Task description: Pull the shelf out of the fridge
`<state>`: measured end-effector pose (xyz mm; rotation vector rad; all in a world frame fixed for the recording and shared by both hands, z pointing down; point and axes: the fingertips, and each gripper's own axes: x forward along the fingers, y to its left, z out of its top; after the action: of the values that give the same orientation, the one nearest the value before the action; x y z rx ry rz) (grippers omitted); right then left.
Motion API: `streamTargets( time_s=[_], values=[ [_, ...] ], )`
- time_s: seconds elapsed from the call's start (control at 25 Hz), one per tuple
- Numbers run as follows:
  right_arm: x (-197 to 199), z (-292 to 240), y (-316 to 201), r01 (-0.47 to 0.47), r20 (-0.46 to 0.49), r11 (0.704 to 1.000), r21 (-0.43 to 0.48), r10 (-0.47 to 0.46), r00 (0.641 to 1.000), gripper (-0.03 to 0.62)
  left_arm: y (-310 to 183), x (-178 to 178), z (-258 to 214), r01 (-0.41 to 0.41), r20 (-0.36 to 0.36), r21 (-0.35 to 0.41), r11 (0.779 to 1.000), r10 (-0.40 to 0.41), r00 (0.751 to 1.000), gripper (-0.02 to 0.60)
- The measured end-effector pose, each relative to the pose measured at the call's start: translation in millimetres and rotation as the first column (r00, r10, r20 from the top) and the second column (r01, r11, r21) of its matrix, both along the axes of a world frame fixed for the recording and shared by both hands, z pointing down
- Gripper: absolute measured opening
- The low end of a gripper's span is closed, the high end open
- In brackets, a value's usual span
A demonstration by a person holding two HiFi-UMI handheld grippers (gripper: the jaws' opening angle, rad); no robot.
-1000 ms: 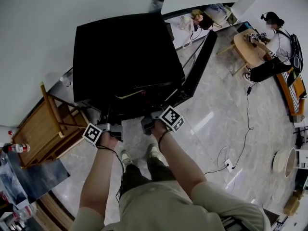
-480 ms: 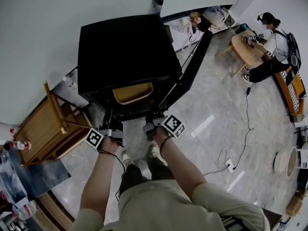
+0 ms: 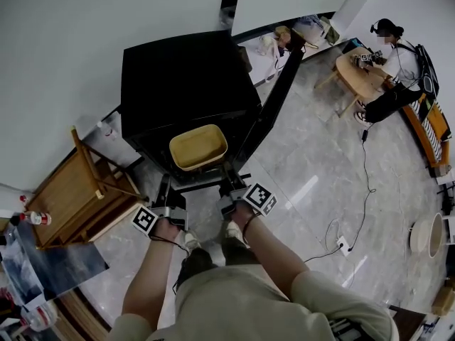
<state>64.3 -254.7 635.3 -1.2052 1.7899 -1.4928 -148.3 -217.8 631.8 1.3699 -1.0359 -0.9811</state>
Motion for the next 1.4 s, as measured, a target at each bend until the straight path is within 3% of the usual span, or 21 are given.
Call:
streamTargets(
  time_s=[0.44,0.56,0.96,1.16,1.4],
  values=[
    [4,-52,52,0.007,0.05,1.0,0.027,-0.008,0.999,0.02,46,5,-55,-0.046,-0.01,0.019,0.999,0.047,0.999,0.015],
    [5,-76,67,0.018,0.056,0.999,0.036,-0.02,0.998,0.017,59,8,-81,-0.068,0.003,0.05,0.996,0.068,0.998,0.015],
    [-6,-182,93,0.095,0.008,0.989,0.109,-0.097,0.995,0.017,93,-3,-171,-0.033,-0.063,0.074,0.997,0.038,0.997,0.015],
    [-15,-235,86,0.1,0.112,0.988,0.12,-0.113,0.987,0.011,87,-14,-227,-0.032,-0.05,0.122,0.992,0.038,0.998,0.015],
    [-19,-300,60,0.086,0.167,0.978,0.189,-0.119,0.979,0.008,59,-20,-293,-0.061,0.0,0.201,0.978,0.063,0.998,0.015]
  ],
)
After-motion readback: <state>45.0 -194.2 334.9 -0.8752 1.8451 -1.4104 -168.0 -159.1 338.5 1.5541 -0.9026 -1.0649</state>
